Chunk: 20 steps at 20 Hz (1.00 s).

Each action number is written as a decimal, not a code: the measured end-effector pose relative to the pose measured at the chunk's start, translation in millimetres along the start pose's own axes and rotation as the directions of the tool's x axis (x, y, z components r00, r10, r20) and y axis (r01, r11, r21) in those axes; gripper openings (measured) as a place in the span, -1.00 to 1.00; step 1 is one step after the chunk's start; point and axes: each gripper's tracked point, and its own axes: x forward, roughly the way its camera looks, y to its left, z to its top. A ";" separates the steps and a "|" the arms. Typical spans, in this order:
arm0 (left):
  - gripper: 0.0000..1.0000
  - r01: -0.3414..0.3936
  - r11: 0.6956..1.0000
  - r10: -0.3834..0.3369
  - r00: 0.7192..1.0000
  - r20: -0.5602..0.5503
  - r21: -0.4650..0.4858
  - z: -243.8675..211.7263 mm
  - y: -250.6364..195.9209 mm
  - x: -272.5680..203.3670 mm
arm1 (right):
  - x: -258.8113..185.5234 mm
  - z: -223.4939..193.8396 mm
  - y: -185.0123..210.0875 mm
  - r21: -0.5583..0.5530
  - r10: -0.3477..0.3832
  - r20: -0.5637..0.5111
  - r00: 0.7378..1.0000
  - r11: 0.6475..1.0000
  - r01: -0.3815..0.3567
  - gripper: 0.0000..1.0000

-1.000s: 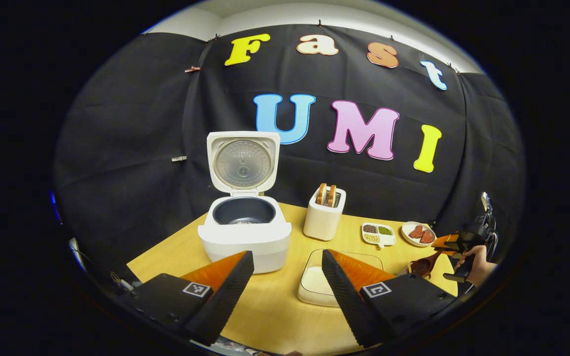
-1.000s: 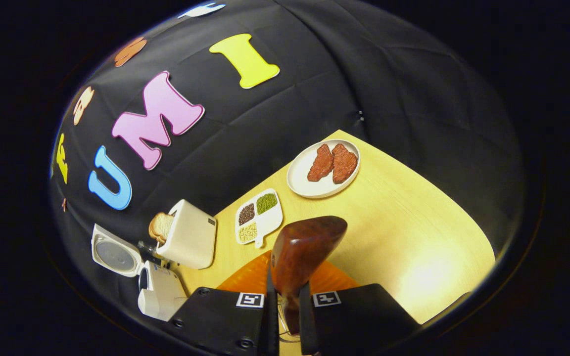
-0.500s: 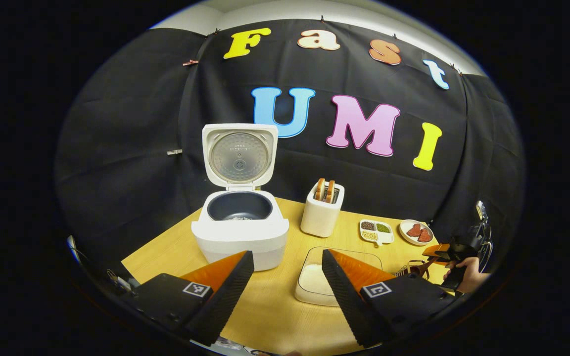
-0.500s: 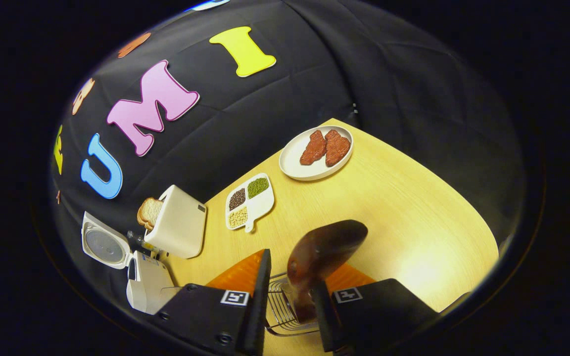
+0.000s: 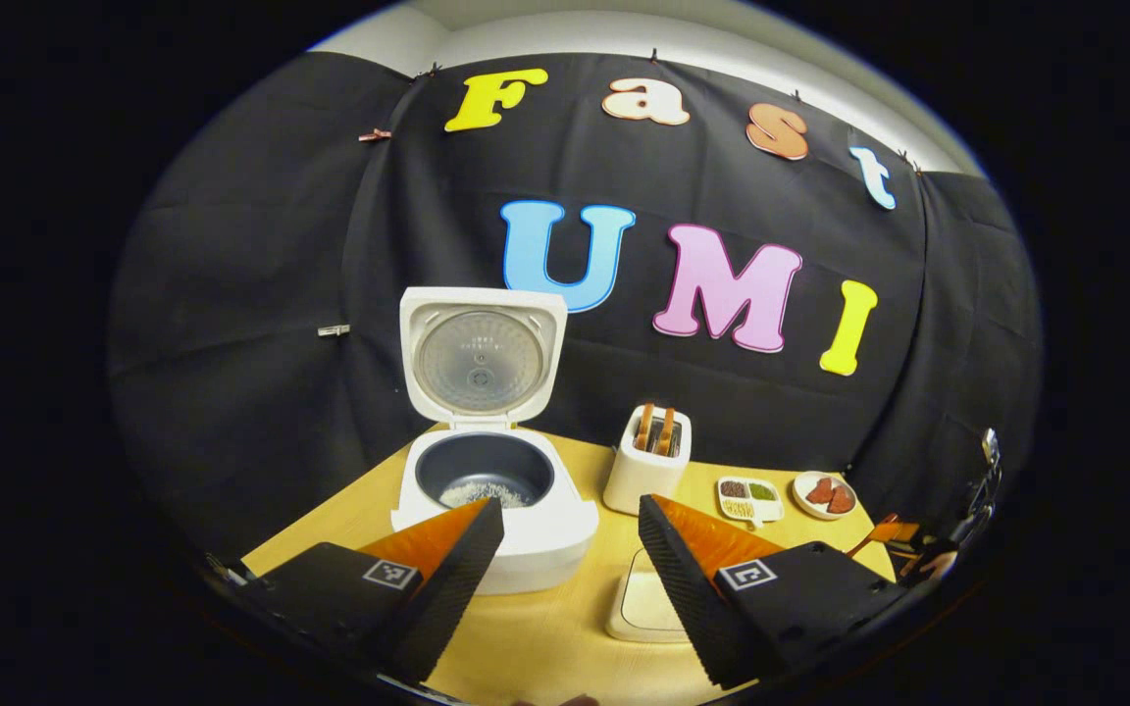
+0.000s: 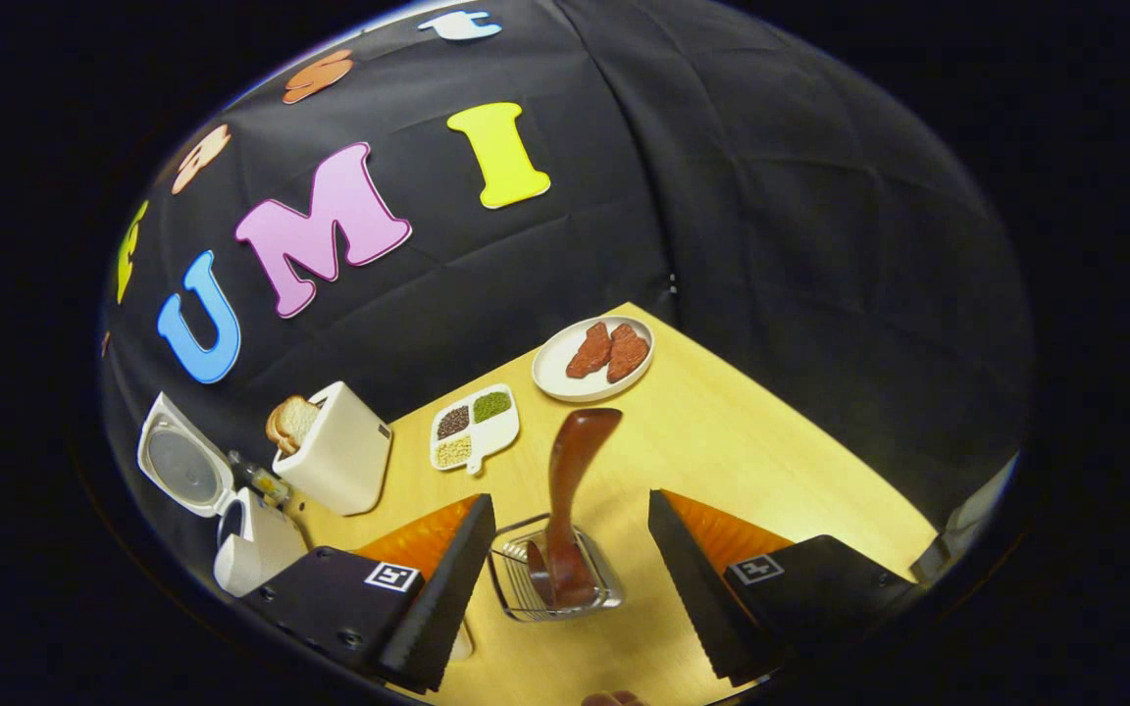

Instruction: Close the left gripper, press the button to open the rice cooker; take a wooden spoon from the chopstick holder with the right hand, scoop a spoonful of rice and pour it into the rice cooker, then put the wooden spoon back into the chopstick holder.

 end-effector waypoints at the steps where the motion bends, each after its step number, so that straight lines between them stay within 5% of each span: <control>1: 0.92 -0.011 1.000 0.011 1.000 0.018 -0.015 16.3 8.7 4.0 | -10.8 -3.1 -5.6 -0.032 -0.017 0.007 1.000 0.999 0.017 0.96; 9: 0.90 -0.109 0.994 0.102 0.972 0.211 0.021 152.8 77.7 64.4 | -86.9 -1.0 -10.4 -0.187 -0.062 0.133 0.989 0.979 0.086 0.97; 13: 0.91 -0.165 0.983 0.141 0.956 0.256 0.076 203.5 98.2 106.5 | -106.5 5.3 23.8 -0.273 0.004 0.154 0.988 0.961 0.039 0.97; 20: 0.90 -0.154 0.982 0.121 0.960 0.252 0.113 234.2 99.1 188.8 | -122.4 13.2 91.9 -0.308 0.130 0.158 0.979 0.948 -0.077 0.97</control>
